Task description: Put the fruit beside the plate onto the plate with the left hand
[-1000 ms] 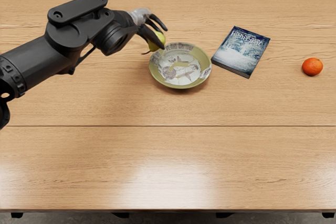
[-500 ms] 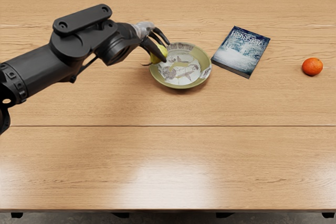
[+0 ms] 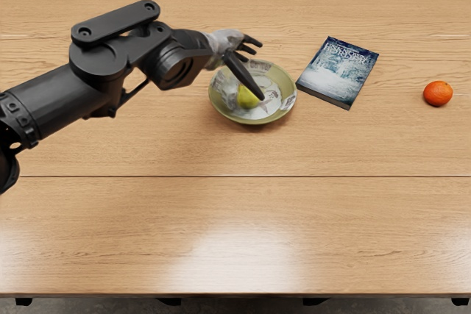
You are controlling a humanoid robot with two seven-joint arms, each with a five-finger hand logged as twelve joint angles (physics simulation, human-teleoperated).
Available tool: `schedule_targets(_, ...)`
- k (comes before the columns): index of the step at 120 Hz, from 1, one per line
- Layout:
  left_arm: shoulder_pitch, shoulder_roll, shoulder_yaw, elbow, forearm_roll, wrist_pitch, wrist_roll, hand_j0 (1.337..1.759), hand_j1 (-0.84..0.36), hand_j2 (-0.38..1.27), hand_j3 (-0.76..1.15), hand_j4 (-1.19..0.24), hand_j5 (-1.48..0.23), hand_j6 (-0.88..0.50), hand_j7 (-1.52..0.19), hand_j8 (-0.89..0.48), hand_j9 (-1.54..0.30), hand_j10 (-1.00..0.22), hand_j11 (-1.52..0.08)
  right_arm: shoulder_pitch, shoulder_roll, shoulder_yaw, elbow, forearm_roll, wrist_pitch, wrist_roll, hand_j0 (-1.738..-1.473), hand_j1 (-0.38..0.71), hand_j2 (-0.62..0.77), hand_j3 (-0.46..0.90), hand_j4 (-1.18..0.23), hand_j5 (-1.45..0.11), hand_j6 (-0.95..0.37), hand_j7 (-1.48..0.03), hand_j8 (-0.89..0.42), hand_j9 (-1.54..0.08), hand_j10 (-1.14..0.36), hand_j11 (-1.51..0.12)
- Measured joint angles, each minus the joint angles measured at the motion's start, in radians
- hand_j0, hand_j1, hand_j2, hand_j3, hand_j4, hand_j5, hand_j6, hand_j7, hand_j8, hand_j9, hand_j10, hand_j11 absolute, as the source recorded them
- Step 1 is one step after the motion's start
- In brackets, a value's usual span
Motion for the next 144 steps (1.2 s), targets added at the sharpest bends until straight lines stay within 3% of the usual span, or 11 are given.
schedule_targets(16,0.082,0.041,-0.116,0.000,-0.090,-0.202,-0.003,1.658,0.26,0.03,0.00,-0.09,-0.12,-0.07,-0.12,-0.07,-0.12,-0.08,-0.12,0.000,0.000,0.000,0.000,0.000,0.000,0.000,-1.658,-0.35,0.00,0.00,0.00,0.00,0.00,0.00,0.00,0.00,0.00,0.00)
schedule_targets(29,0.136,0.168,-0.242,0.000,-0.188,-0.427,-0.004,1.658,0.29,0.02,0.00,-0.06,-0.08,-0.05,-0.08,-0.05,-0.08,-0.06,-0.08,0.000,0.000,0.000,0.000,0.000,0.000,0.000,-1.658,-0.35,0.00,0.00,0.00,0.00,0.00,0.00,0.00,0.00,0.00,0.00)
schedule_targets(43,0.226,0.302,-0.297,0.000,-0.355,-0.531,-0.004,1.658,0.31,0.01,0.00,-0.04,-0.05,-0.03,-0.05,-0.03,-0.05,-0.04,-0.05,0.000,0.000,0.000,0.000,0.000,0.000,0.000,-1.658,-0.35,0.00,0.00,0.00,0.00,0.00,0.00,0.00,0.00,0.00,0.00)
schedule_targets(74,0.362,0.467,-0.329,0.000,-0.518,-0.577,-0.006,1.658,0.32,0.01,0.00,-0.02,-0.03,-0.02,-0.03,-0.02,-0.03,-0.02,-0.03,0.000,0.000,0.000,0.000,0.000,0.000,0.000,-1.658,-0.35,0.00,0.00,0.00,0.00,0.00,0.00,0.00,0.00,0.00,0.00)
schedule_targets(89,0.427,0.596,-0.331,-0.002,-0.551,-0.580,-0.006,1.658,0.33,0.00,0.00,-0.02,-0.03,-0.02,-0.03,-0.02,-0.03,-0.02,-0.03,0.000,0.000,0.000,0.000,0.000,0.000,0.000,-1.658,-0.35,0.00,0.00,0.00,0.00,0.00,0.00,0.00,0.00,0.00,0.00)
schedule_targets(109,0.441,0.712,-0.323,-0.003,-0.577,-0.581,-0.005,1.658,0.33,0.00,0.00,-0.01,-0.02,-0.01,-0.02,-0.01,-0.02,-0.01,-0.02,0.000,0.000,0.000,0.000,0.000,0.000,0.000,-1.658,-0.35,0.00,0.00,0.00,0.00,0.00,0.00,0.00,0.00,0.00,0.00)
schedule_targets(144,0.470,0.808,-0.321,-0.003,-0.584,-0.581,-0.005,1.658,0.33,0.00,0.00,-0.01,-0.02,-0.01,-0.02,-0.01,-0.02,-0.01,-0.02,0.001,0.000,0.000,0.000,0.000,0.000,0.000,-1.658,-0.35,0.00,0.00,0.00,0.00,0.00,0.00,0.00,0.00,0.00,0.00)
